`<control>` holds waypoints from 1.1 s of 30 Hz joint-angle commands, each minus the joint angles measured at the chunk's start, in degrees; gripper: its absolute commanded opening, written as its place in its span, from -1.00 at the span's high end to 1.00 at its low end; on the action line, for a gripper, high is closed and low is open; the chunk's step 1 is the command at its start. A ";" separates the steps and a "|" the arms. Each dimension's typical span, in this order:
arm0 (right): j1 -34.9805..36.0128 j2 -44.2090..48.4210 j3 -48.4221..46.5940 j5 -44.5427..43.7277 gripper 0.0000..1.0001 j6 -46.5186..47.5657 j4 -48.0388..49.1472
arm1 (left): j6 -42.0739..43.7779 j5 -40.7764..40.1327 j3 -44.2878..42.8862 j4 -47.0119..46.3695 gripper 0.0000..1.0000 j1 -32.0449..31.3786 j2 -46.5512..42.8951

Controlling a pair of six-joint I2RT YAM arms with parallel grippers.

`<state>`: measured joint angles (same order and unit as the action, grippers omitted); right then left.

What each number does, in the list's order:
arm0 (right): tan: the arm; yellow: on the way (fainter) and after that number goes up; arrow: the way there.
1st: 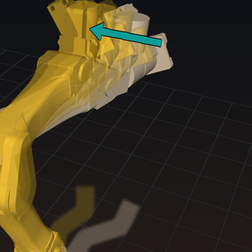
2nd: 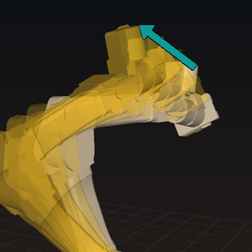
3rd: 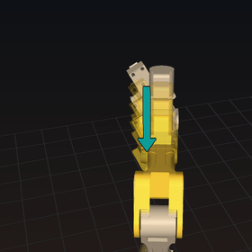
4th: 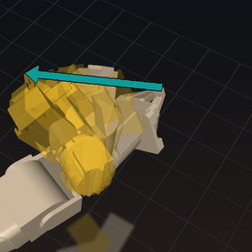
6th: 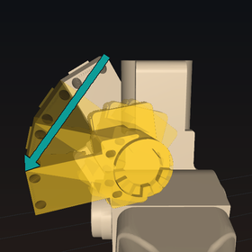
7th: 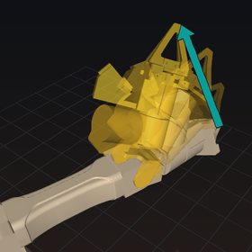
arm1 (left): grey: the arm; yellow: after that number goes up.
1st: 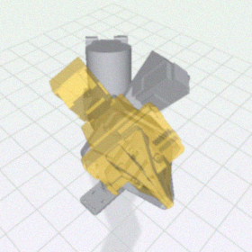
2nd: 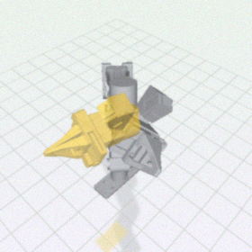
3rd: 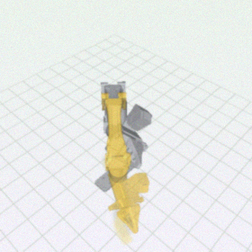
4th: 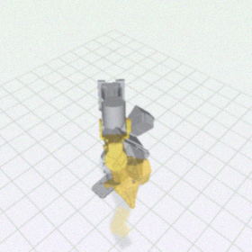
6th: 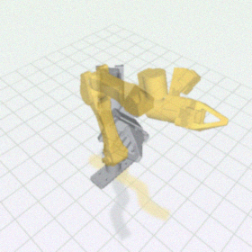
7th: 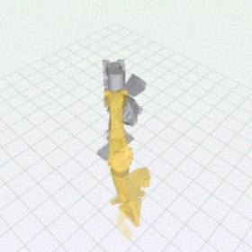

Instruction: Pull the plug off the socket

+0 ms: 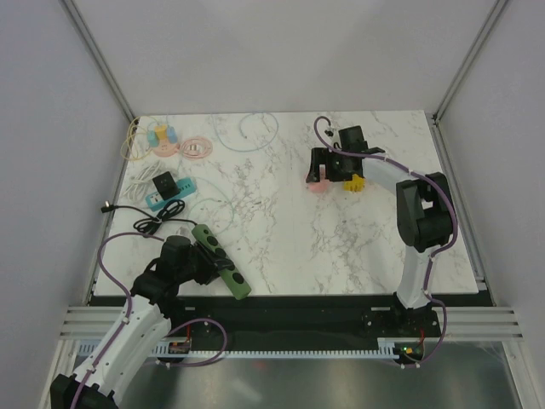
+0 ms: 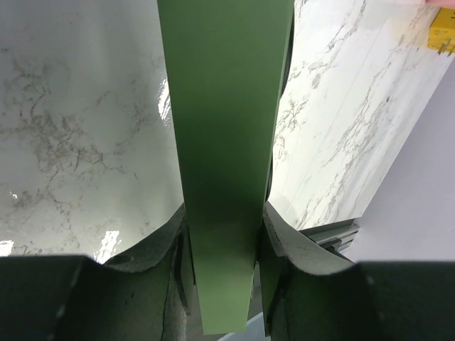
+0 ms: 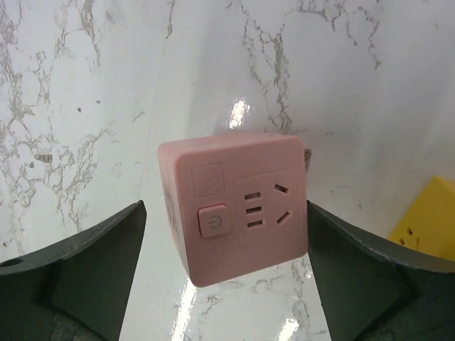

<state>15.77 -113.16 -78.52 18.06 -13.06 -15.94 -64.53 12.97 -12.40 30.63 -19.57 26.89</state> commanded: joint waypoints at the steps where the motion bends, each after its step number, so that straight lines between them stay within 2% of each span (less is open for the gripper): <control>1: -0.56 0.58 -7.95 -1.36 -0.96 3.56 -4.43 | -0.59 -0.58 -2.63 -1.98 0.53 0.32 -1.40; 6: -0.56 2.94 -16.39 -0.58 -0.96 3.84 -8.66 | -0.77 -0.84 -2.71 -1.98 0.41 0.32 -1.67; 10: 0.05 6.54 -15.53 -1.01 -0.96 2.26 -9.54 | -1.03 -1.37 -2.36 -1.89 0.23 0.32 -2.28; 13: 3.54 10.85 -10.62 -1.19 -0.96 2.68 -9.46 | -1.30 -1.81 -2.19 -1.37 -0.11 0.32 -3.07; 15: 6.63 14.00 -5.71 -1.28 -0.96 3.13 -8.41 | -1.56 -2.16 -2.45 -0.49 -0.42 0.33 -3.86; 16: 10.38 14.98 -3.85 -0.76 -0.96 3.30 -7.79 | -1.74 -2.60 -2.97 0.21 -0.63 0.32 -4.22; 17: 12.34 15.77 -2.01 -0.40 -0.96 2.96 -6.92 | -1.74 -2.95 -3.41 2.13 -0.99 0.32 -4.57; 19: 17.60 17.71 3.88 1.26 -0.96 1.90 -2.97 | -1.21 -4.44 -6.30 5.65 -0.99 0.41 -5.36; 20: 18.85 18.32 6.16 4.23 -0.96 -0.28 -0.86 | -1.30 -6.62 -7.45 10.71 -1.00 0.33 -5.45; 24: 23.77 21.49 18.55 9.70 -0.96 -6.26 13.62 | -2.87 -10.77 -15.61 21.36 -0.99 0.32 -7.64; 27: 29.30 21.67 21.65 9.10 -0.96 -7.24 17.68 | -4.37 -14.28 -22.28 28.92 -0.99 0.32 -10.19; 28: 31.58 21.41 22.00 8.83 -0.95 -7.77 18.22 | -3.76 -16.73 -24.31 30.26 -0.93 0.32 -10.11; 31: 34.32 22.28 25.25 8.48 -0.96 -11.19 22.35 | 0.71 -21.21 -32.14 33.17 -0.87 0.32 -6.52; 33: 35.12 24.04 28.50 8.04 -0.96 -12.42 25.60 | 3.70 -21.76 -37.40 33.09 -0.77 0.32 1.38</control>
<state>49.80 -93.08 -52.62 25.34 -21.76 0.38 -65.52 -2.96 -43.16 59.40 -19.57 20.47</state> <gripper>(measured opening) 0.979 0.907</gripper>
